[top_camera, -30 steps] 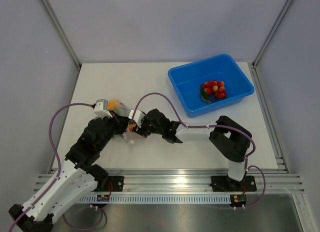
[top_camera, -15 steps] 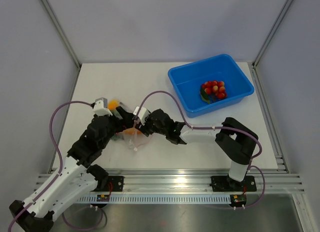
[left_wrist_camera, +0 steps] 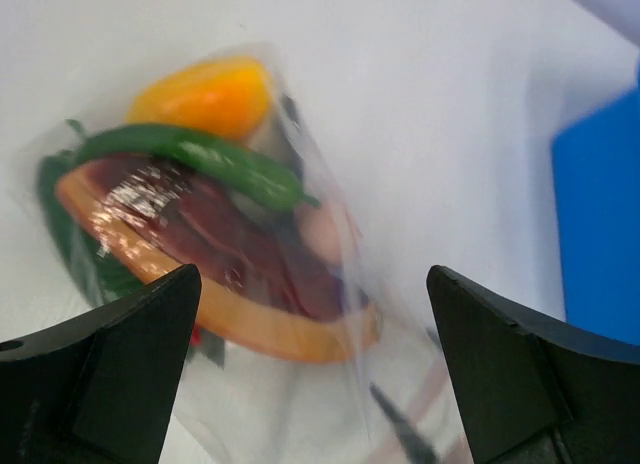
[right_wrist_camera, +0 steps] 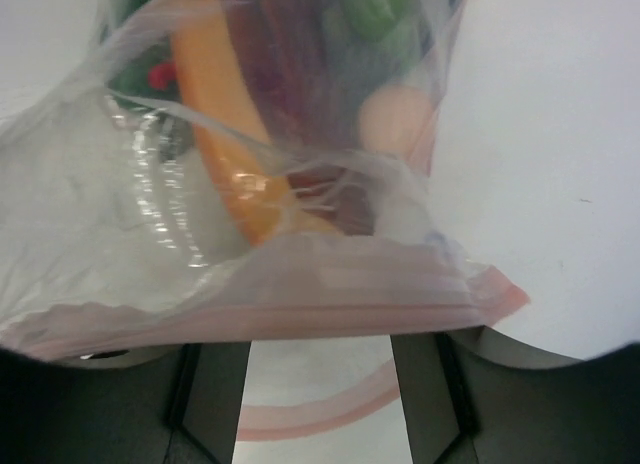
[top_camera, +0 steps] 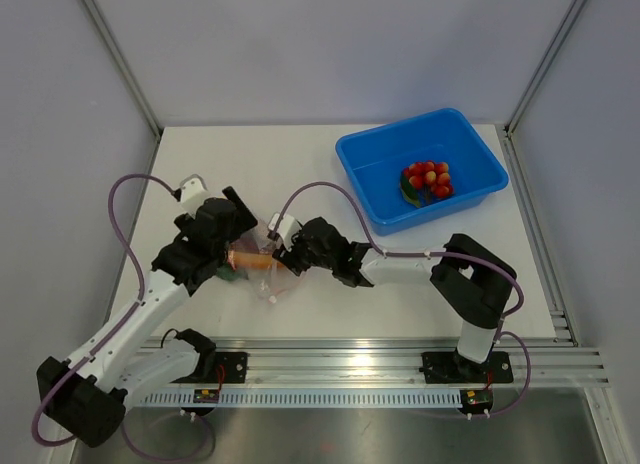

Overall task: Open the zip-top bag and remove the fake food
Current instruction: Pick up the food from the zipper food storage bag.

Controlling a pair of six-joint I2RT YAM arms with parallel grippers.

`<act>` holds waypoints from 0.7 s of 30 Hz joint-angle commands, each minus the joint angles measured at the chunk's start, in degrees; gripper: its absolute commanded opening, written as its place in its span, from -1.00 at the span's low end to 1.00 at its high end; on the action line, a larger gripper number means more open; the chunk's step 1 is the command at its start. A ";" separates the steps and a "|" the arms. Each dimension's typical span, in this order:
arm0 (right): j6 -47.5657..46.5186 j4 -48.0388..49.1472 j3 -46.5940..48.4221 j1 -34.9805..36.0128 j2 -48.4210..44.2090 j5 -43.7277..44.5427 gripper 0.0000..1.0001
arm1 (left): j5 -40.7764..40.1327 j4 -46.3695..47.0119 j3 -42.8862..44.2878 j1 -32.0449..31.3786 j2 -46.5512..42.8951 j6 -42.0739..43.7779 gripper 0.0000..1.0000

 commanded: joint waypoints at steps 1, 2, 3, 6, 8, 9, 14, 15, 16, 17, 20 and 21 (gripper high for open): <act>-2.09 -0.28 1.24 1.66 -0.50 -2.98 0.23 | -3.33 3.76 2.17 6.40 1.41 -3.30 0.98; -2.00 -0.37 1.24 1.57 -0.32 -3.07 0.23 | -1.65 5.51 0.51 9.81 1.41 -4.08 0.98; -2.00 -0.54 1.42 1.57 -0.23 -3.51 0.23 | 1.23 6.39 -0.63 11.59 1.32 -4.53 0.98; -1.65 -1.68 2.47 1.66 0.55 -4.38 0.23 | 2.14 7.11 -4.07 17.48 0.88 -8.74 0.98; -1.56 -2.13 2.65 1.57 0.91 -4.83 0.23 | 1.09 5.28 -5.21 20.12 0.97 -13.13 0.98; -1.56 -2.21 2.82 1.57 0.91 -4.83 0.23 | -1.00 4.22 -5.39 20.57 0.97 -14.71 0.98; -1.64 -2.30 2.74 1.57 1.26 -4.74 0.23 | -4.62 0.87 -6.53 22.15 4.03 -23.06 0.98; -1.73 -2.39 2.74 1.57 1.26 -4.83 0.23 | -4.45 0.43 -6.80 22.59 5.00 -24.38 0.98; -1.73 -2.39 2.74 1.57 1.26 -4.83 0.23 | -4.36 -0.10 -6.97 23.90 6.32 -27.53 0.98; -2.08 -2.30 2.65 1.57 1.35 -4.83 0.23 | -4.45 -1.49 -7.23 24.61 8.59 -29.47 0.98; -2.70 -1.95 2.39 1.48 1.44 -5.44 0.25 | -1.56 -0.64 -7.41 28.30 11.95 -30.72 0.98; -2.79 -1.86 2.04 1.57 1.44 -5.97 0.27 | -0.68 -0.45 -7.41 28.74 13.61 -30.29 0.98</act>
